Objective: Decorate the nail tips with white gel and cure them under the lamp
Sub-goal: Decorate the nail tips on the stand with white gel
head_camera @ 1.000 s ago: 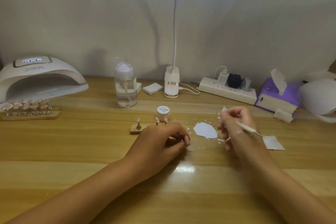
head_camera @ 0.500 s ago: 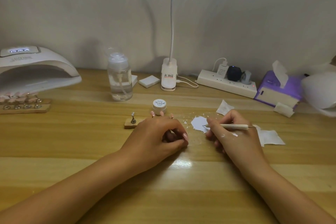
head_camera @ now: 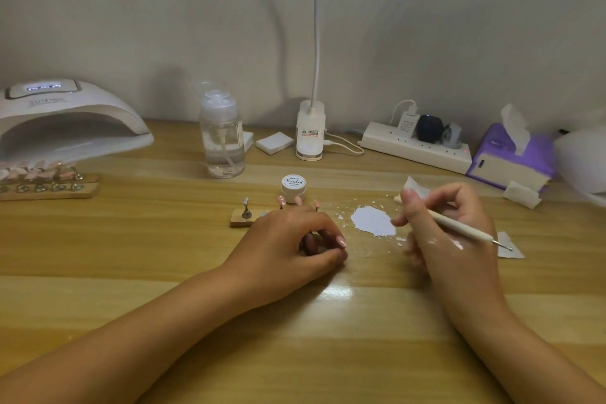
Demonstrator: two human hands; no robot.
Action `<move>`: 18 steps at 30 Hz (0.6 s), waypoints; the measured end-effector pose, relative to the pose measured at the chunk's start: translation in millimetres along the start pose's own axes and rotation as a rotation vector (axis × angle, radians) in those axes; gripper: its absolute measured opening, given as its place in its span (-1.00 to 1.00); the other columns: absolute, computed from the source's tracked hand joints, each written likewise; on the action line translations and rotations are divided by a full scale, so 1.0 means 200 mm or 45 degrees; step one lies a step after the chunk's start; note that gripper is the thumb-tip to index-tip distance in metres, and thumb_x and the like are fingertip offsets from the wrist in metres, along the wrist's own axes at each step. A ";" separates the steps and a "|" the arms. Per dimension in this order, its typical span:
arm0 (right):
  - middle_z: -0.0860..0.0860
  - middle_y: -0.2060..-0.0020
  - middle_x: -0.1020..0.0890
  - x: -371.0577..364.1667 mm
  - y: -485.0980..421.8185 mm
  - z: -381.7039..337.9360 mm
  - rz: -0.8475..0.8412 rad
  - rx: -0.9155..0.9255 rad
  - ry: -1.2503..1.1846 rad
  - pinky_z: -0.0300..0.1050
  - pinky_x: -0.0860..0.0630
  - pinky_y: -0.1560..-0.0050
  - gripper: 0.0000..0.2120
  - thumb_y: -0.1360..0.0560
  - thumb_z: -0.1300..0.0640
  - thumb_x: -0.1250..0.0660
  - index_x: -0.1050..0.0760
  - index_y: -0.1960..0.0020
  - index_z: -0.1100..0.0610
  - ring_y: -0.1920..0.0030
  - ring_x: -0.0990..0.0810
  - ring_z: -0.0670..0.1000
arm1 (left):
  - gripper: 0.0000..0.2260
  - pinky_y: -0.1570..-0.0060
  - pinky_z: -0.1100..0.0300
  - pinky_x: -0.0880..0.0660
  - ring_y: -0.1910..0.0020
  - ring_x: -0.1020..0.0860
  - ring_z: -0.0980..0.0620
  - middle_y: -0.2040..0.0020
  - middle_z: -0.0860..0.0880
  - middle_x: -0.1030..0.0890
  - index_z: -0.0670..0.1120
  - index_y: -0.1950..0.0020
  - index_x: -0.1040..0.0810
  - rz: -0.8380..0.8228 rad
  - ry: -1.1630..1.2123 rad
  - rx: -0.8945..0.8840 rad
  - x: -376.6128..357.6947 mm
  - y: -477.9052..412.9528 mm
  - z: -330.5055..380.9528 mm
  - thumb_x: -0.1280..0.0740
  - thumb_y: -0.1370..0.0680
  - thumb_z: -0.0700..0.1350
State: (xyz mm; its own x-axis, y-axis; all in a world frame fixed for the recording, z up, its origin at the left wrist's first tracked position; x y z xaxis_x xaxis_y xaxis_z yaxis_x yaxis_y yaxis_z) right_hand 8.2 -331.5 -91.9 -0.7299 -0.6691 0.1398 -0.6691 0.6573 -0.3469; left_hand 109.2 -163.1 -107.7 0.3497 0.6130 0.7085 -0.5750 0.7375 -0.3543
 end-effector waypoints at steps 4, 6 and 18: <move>0.07 0.22 -0.73 -0.07 0.05 -0.05 -0.186 -0.105 -0.249 -0.21 -0.54 0.48 -0.77 -0.47 0.00 -0.42 -0.50 0.01 0.13 0.37 -0.66 0.01 | -0.91 0.27 0.40 -0.33 0.31 -0.51 0.23 0.31 0.33 -0.54 0.14 0.12 -0.64 0.007 -0.015 -0.027 0.00 0.00 0.00 -0.45 -0.51 -0.08; 0.08 0.30 -0.70 -0.12 0.07 -0.04 -0.244 -0.222 -0.314 -0.25 -0.49 0.50 -0.75 -0.44 0.00 -0.46 -0.50 0.08 0.16 0.43 -0.60 -0.03 | -0.88 0.25 0.45 -0.31 0.36 -0.48 0.24 0.36 0.34 -0.51 0.14 0.13 -0.64 0.030 0.015 -0.026 0.01 0.00 0.00 -0.46 -0.50 -0.11; 0.15 0.50 -0.60 -0.19 0.10 0.03 -0.280 -0.320 -0.305 -0.26 -0.48 0.48 -0.75 -0.50 0.29 -0.36 -0.36 0.29 0.18 0.52 -0.55 -0.05 | -0.88 -0.12 0.61 -0.18 0.40 -0.52 0.24 0.42 0.36 -0.51 0.04 0.19 -0.62 0.096 0.060 0.032 0.01 -0.01 0.00 -0.48 -0.46 -0.17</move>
State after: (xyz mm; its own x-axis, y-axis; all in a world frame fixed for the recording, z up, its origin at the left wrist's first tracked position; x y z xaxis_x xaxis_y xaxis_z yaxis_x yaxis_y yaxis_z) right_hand 22.7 -295.3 -109.6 -0.5324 -0.8453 -0.0447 -0.8405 0.5341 -0.0910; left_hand 111.4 -162.6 -105.8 0.3388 0.6798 0.6504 -0.6192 0.6816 -0.3899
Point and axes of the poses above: each hand's wrist, its own y-axis away from the middle knuckle, its own x-axis out of the back of the hand, z = x × y, the point moved 5 cm from there along -y, towards the middle knuckle
